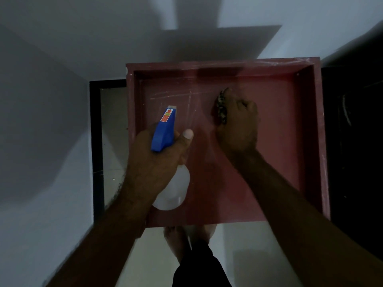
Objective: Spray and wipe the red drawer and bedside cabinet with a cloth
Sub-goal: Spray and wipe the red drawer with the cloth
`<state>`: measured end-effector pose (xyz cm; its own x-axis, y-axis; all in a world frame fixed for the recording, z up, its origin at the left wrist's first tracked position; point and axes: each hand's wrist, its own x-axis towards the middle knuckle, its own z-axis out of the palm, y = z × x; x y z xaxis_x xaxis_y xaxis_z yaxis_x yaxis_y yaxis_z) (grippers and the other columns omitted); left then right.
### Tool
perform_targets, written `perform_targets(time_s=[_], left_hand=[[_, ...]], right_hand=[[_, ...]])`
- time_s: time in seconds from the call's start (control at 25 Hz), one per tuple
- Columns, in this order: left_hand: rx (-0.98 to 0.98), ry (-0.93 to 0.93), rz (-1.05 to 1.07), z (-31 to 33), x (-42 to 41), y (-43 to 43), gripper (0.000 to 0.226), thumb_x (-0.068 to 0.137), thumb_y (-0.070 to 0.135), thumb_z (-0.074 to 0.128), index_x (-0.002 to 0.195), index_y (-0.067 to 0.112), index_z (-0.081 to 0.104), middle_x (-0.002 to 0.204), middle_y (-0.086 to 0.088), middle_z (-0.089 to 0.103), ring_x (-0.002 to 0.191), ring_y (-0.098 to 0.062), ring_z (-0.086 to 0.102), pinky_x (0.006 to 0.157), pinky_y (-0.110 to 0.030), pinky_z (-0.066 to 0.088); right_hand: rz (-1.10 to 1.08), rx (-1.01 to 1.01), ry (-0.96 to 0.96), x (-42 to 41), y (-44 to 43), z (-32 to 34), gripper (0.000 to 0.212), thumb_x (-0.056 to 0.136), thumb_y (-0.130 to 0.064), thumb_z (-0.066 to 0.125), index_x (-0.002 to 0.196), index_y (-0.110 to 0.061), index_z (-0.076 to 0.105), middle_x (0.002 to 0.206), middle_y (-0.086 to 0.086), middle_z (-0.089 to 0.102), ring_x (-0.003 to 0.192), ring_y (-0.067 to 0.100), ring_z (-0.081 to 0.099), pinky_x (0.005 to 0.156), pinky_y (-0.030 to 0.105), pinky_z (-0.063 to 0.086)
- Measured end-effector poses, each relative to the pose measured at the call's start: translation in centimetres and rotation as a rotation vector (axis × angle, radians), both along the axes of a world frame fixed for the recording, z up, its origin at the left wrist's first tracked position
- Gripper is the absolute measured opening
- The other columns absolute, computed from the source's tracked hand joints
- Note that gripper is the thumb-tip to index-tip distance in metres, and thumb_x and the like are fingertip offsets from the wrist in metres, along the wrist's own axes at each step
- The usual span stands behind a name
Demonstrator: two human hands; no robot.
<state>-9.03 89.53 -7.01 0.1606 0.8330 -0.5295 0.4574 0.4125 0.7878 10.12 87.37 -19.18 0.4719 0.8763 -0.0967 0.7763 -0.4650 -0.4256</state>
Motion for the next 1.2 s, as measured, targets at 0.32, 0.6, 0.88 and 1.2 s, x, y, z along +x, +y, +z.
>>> perform_targets(time_s=[0.32,0.6,0.88,1.2], left_hand=[[0.013,-0.002,0.008,0.3,0.1,0.3,0.027,0.091,0.038,0.072,0.081,0.014,0.064,0.071,-0.01,0.071,0.066,-0.018,0.07,0.058,-0.003,0.046],[0.006,-0.005,0.022,0.2,0.0,0.8,0.029,0.09,0.037,0.073,0.082,0.011,0.065,0.07,-0.011,0.071,0.065,-0.019,0.071,0.059,-0.005,0.048],[0.021,0.005,0.02,0.1,-0.4,0.9,0.034,0.091,0.039,0.071,0.087,0.006,0.067,0.069,-0.01,0.072,0.067,-0.014,0.07,0.062,-0.002,0.045],[0.023,-0.003,0.0,0.5,-0.1,0.2,0.028,0.091,0.038,0.071,0.078,0.015,0.064,0.07,-0.007,0.072,0.065,-0.018,0.071,0.06,-0.006,0.049]], right_hand=[[0.022,-0.016,0.003,1.2,0.6,-0.3,0.082,0.078,-0.002,0.067,0.156,-0.016,0.044,0.142,0.01,0.061,0.127,0.037,0.046,0.099,0.045,0.041],[0.216,0.023,0.018,-2.3,2.4,0.1,0.07,0.086,-0.01,0.063,0.154,-0.013,0.046,0.156,0.007,0.051,0.129,0.038,0.047,0.099,0.048,0.04],[-0.053,0.009,-0.012,1.2,2.3,-0.3,0.082,0.078,-0.002,0.061,0.156,-0.019,0.041,0.143,0.008,0.06,0.128,0.036,0.045,0.102,0.042,0.039],[0.125,0.064,-0.035,-0.4,3.6,-0.2,0.072,0.083,-0.004,0.067,0.152,-0.015,0.048,0.146,0.005,0.06,0.124,0.036,0.051,0.099,0.048,0.043]])
